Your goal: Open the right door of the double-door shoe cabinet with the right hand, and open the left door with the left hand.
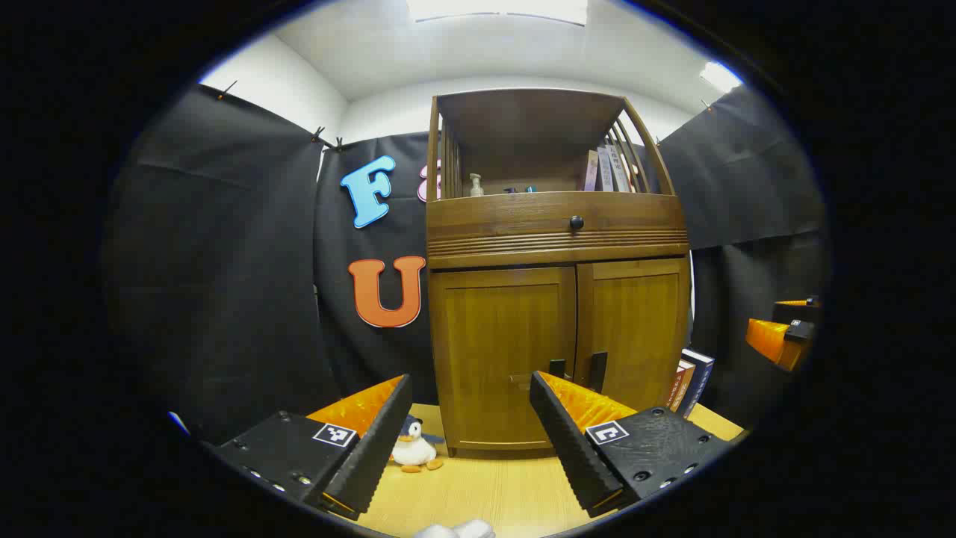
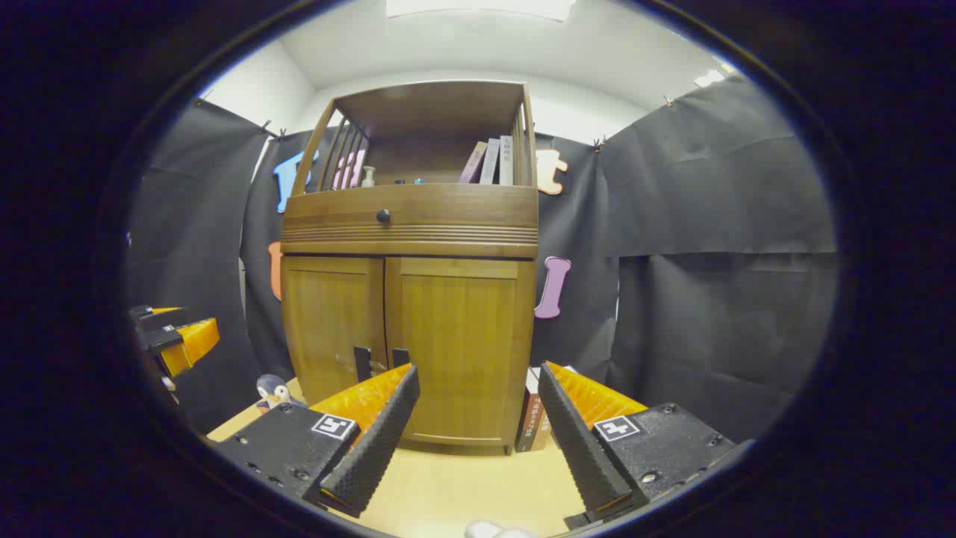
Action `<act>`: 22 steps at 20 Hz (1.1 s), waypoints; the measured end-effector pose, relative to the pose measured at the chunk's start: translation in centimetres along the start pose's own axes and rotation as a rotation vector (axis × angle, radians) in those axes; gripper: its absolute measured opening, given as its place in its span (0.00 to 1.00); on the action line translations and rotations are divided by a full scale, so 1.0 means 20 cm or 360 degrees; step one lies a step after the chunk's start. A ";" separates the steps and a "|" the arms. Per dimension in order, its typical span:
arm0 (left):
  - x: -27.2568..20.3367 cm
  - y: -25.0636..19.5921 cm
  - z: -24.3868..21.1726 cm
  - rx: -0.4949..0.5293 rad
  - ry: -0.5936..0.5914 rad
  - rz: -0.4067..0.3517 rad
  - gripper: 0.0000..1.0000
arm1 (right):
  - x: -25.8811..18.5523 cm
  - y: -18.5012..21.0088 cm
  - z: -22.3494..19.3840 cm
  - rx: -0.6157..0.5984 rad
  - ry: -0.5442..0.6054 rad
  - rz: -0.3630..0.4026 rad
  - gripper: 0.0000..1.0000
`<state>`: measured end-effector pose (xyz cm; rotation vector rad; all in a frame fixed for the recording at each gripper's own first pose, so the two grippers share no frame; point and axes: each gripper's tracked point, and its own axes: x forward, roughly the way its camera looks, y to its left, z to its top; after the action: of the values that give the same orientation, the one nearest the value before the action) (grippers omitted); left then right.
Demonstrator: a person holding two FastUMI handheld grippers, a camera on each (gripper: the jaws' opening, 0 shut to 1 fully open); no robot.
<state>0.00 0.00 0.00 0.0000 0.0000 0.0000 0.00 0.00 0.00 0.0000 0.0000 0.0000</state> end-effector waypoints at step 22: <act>-0.03 0.10 -0.08 -0.0036 0.0024 -0.0048 0.96 | 0.14 0.20 -0.09 -0.0038 0.0012 0.0007 1.00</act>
<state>-0.66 1.92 -1.66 -0.0224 0.0151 -0.0303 2.82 3.99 -1.80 -0.0238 0.0077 0.0044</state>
